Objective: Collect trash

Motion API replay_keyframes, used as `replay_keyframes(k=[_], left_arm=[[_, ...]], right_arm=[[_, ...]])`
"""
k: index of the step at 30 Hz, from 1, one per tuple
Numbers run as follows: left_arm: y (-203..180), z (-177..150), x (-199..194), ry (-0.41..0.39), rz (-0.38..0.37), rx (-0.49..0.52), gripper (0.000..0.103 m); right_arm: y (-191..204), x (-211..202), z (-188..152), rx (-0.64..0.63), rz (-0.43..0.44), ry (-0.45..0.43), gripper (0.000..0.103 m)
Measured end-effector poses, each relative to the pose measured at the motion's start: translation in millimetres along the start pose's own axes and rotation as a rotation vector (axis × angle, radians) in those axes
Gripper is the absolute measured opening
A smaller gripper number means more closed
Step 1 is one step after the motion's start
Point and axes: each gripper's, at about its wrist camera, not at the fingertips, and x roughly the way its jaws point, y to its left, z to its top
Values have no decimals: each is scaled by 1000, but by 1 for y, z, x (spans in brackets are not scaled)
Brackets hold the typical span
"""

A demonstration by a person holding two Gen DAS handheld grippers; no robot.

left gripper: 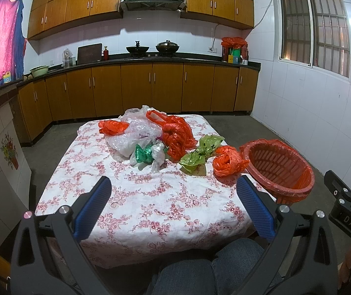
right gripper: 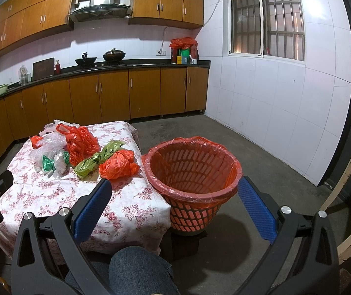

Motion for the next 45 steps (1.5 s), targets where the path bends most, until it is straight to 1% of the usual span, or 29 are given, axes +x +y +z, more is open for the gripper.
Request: replay_keyframes(k=[11,16,19,26,30,33,36,39,41,45], left_arm=[[1,-1,2,7,11,-3,99],[7,-7,16,26,36,-18,99],[20,-8,25,43,54,-37,99],[51,-6,57,64,102,-83,99],[72,0,79,67,131,-116,99],[87,5,95,70,150,-139,99],[100,8,111,79,166,-155,99],[112,10,128,93,170,-174,99],[117,12,137,99,172,-182,99],[124,13,156,104,176,-183,99]], right_arm=[[2,5,-1,-3,-5,-1,101],[8,19,1,-17,8,-4,101],[12,30,5,-20,32,10,101],[39,78,12,-20,92,71,101],[58,113,17,-9,136,114,101],[75,141,19,-22,153,144,101],[89,171,18,-14,177,194,95],[97,198,15,-8,161,235,93],[100,215,14,0,155,259,90],[105,237,11,-14,144,290,88]])
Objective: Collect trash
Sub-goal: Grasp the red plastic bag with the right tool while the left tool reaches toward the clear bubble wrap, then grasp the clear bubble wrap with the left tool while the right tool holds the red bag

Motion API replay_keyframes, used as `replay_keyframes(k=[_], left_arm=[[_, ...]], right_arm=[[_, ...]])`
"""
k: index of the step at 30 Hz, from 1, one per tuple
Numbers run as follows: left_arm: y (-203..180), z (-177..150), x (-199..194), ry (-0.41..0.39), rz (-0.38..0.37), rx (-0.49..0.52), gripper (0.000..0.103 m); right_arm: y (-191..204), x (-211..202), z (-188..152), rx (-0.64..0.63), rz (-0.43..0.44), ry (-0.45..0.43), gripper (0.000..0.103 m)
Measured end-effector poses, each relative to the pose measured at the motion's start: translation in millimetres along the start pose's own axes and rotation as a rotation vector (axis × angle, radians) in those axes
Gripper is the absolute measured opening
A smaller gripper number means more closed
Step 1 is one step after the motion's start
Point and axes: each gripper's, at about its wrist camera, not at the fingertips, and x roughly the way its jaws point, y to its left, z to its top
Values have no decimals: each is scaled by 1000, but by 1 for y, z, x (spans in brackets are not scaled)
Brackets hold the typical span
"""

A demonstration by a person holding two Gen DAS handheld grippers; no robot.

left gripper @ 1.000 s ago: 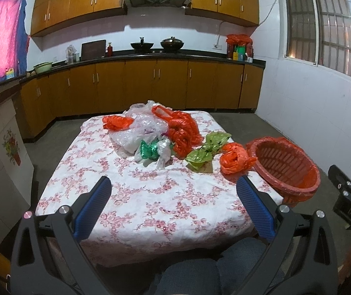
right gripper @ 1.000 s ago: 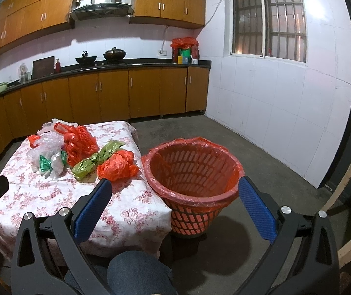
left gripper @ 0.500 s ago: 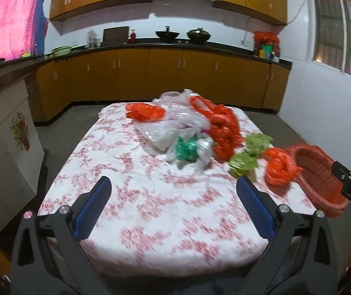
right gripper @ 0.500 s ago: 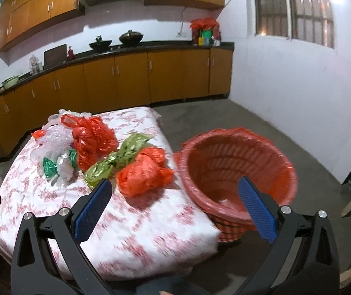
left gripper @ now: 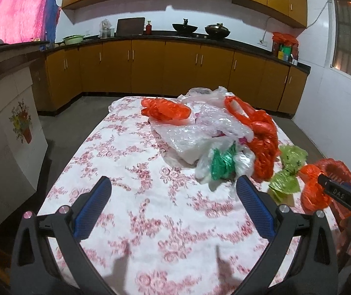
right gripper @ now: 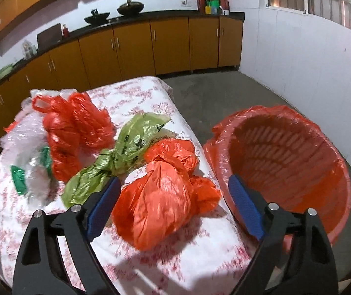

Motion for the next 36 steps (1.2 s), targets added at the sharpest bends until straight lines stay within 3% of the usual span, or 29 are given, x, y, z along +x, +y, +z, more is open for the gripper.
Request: replay_keyframes(k=[7,13,17,24,30,36], left_arm=[[-4,12,26,2,-15,-4,99],[-15,26,41,-5,-64,-5,98],[-25,40,51,-19,-80,12,90],[-41,65,77,24,-152,-21,78],[-53,73,107,112,-184,-37,58],[-56,68,125,164,-208,-51,18]], right_arm=[[7,22,-2,-46,18,48,77],[13,25,-4,-75,64,58,55],[16,23,-6,-92,81,55,44],[17,20,-8,-109,81,43,42],[20,19,-9,-136,73,31,42],[20,19,-9,-145,73,30,42]])
